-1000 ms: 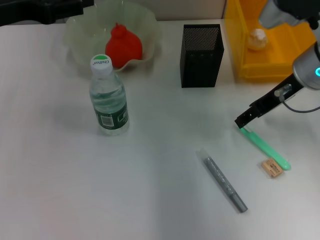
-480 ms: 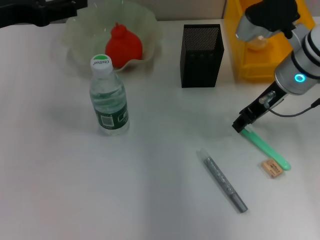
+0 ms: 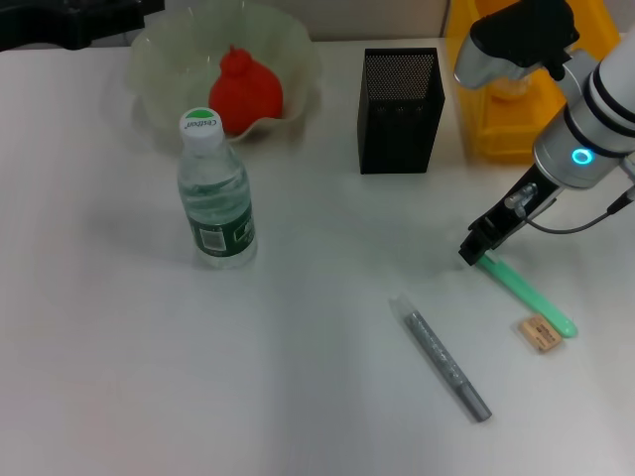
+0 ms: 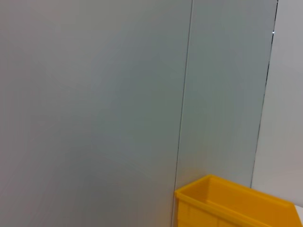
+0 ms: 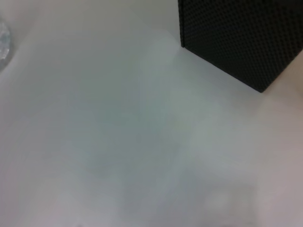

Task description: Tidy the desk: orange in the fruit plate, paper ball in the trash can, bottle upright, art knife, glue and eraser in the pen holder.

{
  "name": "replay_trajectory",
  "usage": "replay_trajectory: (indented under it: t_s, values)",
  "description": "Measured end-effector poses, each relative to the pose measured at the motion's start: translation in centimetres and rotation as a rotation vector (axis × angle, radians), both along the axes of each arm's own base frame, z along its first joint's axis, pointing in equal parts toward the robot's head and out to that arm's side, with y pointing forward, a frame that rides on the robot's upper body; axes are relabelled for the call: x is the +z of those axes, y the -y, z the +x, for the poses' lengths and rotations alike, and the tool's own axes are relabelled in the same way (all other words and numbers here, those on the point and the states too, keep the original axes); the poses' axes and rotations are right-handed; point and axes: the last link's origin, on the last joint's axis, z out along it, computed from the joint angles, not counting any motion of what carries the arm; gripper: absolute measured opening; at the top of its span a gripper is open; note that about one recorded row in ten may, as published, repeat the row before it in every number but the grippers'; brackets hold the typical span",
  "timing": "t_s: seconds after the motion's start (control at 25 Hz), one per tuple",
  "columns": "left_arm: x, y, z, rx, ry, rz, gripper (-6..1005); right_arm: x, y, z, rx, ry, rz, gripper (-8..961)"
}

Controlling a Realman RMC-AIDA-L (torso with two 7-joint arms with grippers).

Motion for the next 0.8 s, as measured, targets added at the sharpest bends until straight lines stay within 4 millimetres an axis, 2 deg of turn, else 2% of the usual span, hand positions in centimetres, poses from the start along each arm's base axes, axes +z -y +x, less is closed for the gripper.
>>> replay_trajectory:
  t_s: [0.16,0.56,0.8]
  values:
    - [-0.06,-0.11,-0.03,0.003,0.001,0.001,759,0.02,-0.04,0.20,0.000,0.009,0.003,363]
    - [-0.02,-0.22,-0.05,0.007,-0.001,0.007,759,-0.14,0.12,0.54,-0.011,0.015,-0.003,195]
    - [-0.02,-0.20,-0.08,0.008,-0.001,0.007,759,0.04,0.28,0.66,-0.021,0.009,-0.007,176]
